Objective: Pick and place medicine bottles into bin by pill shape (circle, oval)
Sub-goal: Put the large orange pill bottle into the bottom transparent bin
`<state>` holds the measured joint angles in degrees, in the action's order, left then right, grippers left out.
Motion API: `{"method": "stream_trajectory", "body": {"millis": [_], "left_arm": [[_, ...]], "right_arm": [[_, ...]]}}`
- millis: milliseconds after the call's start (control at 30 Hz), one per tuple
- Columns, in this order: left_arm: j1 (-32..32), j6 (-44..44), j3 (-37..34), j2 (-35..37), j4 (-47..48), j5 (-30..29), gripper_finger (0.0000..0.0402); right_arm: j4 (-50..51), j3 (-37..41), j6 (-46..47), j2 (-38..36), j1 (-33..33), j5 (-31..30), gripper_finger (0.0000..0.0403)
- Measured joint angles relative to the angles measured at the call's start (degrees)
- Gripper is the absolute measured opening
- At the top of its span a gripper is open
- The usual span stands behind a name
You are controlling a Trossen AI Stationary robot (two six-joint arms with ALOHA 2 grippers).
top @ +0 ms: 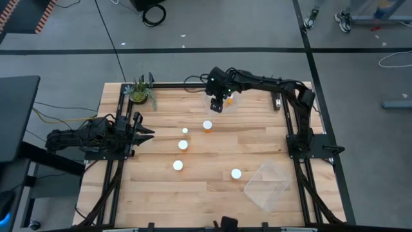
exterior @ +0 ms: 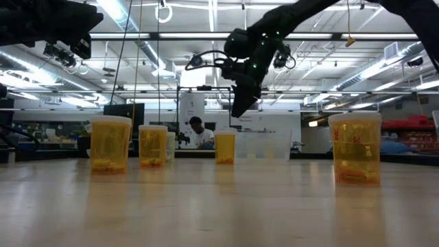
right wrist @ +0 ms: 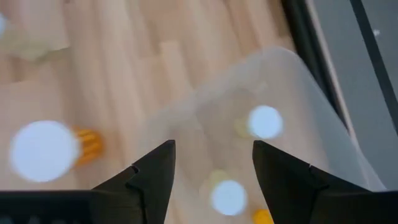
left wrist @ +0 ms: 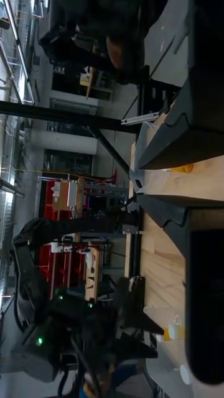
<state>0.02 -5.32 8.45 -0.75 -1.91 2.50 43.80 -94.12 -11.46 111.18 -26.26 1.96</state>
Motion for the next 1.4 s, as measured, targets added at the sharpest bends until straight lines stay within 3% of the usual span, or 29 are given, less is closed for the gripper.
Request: {"method": "stream_trajectory", "body": {"millis": [533, 700, 1400], "left_arm": [[0.0, 0.0, 0.0, 0.0, 0.0, 0.0, 0.0086], [0.0, 0.0, 0.0, 0.0, 0.0, 0.0, 0.0079], [0.0, 0.0, 0.0, 0.0, 0.1, 0.0, 0.008]], "right_arm": [[10.6, -0.9, 0.9, 0.0, 17.1, 0.4, 0.0222], [10.8, -0.9, 0.8, 0.0, 20.6, -3.3, 0.0222], [-2.6, -0.9, -4.7, 3.8, 17.5, -4.2, 0.0225]]}}
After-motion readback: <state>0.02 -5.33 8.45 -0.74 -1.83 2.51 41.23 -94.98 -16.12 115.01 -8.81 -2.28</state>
